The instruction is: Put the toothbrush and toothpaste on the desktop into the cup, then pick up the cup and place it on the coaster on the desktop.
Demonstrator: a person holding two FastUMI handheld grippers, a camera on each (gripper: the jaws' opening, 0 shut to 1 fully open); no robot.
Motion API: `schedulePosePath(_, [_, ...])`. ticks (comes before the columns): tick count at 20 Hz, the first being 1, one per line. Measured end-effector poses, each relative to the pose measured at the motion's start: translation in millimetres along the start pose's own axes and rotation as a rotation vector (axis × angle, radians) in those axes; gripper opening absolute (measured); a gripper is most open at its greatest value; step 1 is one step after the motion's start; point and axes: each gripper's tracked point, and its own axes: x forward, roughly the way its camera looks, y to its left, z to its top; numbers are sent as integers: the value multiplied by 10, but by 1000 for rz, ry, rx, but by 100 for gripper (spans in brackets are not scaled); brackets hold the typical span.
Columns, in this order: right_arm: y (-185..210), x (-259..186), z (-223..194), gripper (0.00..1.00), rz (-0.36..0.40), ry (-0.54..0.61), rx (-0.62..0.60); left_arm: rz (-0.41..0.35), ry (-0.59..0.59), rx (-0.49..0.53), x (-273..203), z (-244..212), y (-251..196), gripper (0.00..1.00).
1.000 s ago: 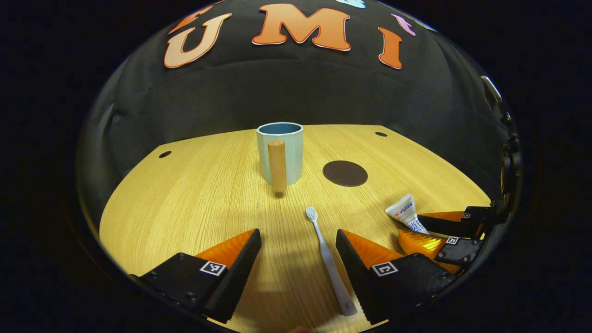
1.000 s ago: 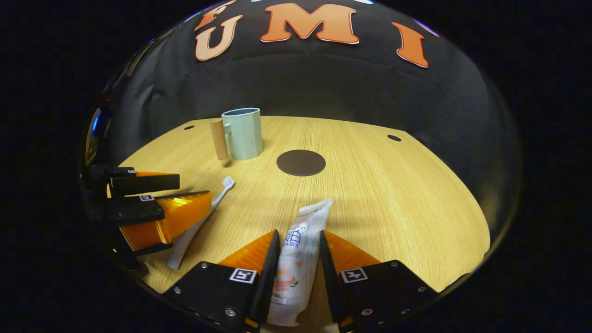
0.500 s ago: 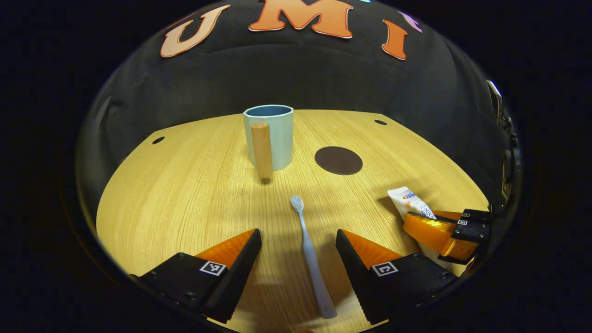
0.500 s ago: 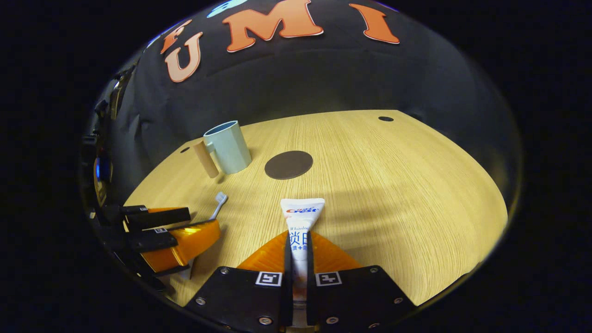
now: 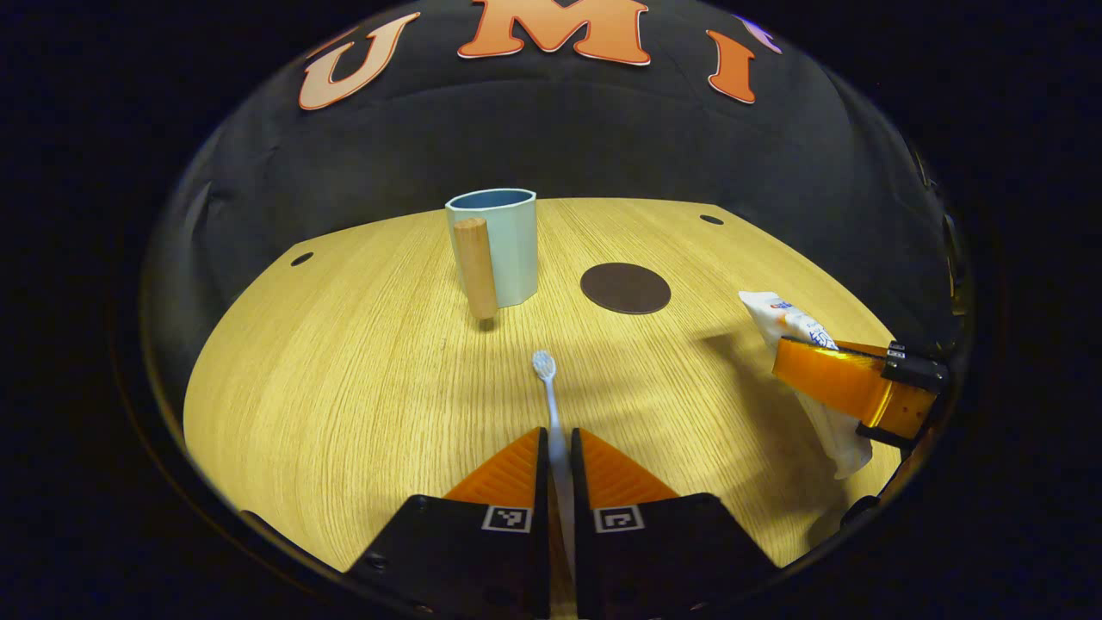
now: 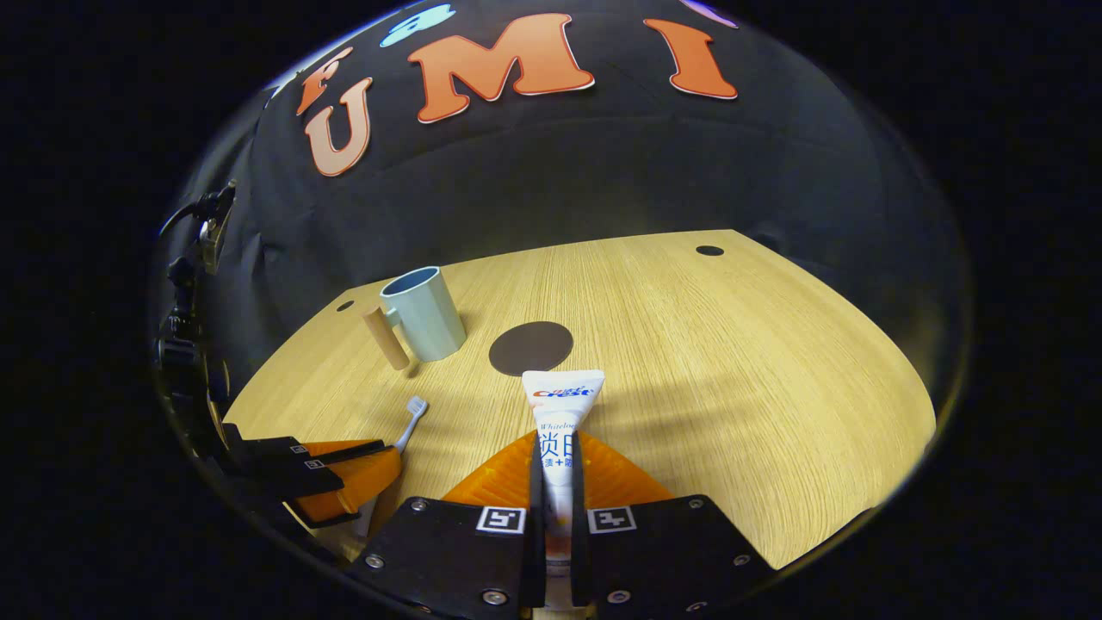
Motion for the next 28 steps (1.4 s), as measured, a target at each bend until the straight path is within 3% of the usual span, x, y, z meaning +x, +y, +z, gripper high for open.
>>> schedulePosePath(6, [33,-51,131,12,13,-26,-10,-75,-35,-22,80,-64,-44,5])
schedulePosePath(10, [75,-75,265,12,22,-51,-19,-78,-114,-12,79,-11,-11,5])
schedulePosePath(20, [361,27,731,12,79,-134,-8,-149,-411,-42,-396,620,-2,5])
schedulePosePath(28, [558,262,997,12,111,-195,-20,-157,-551,-96,-435,1119,93,4])
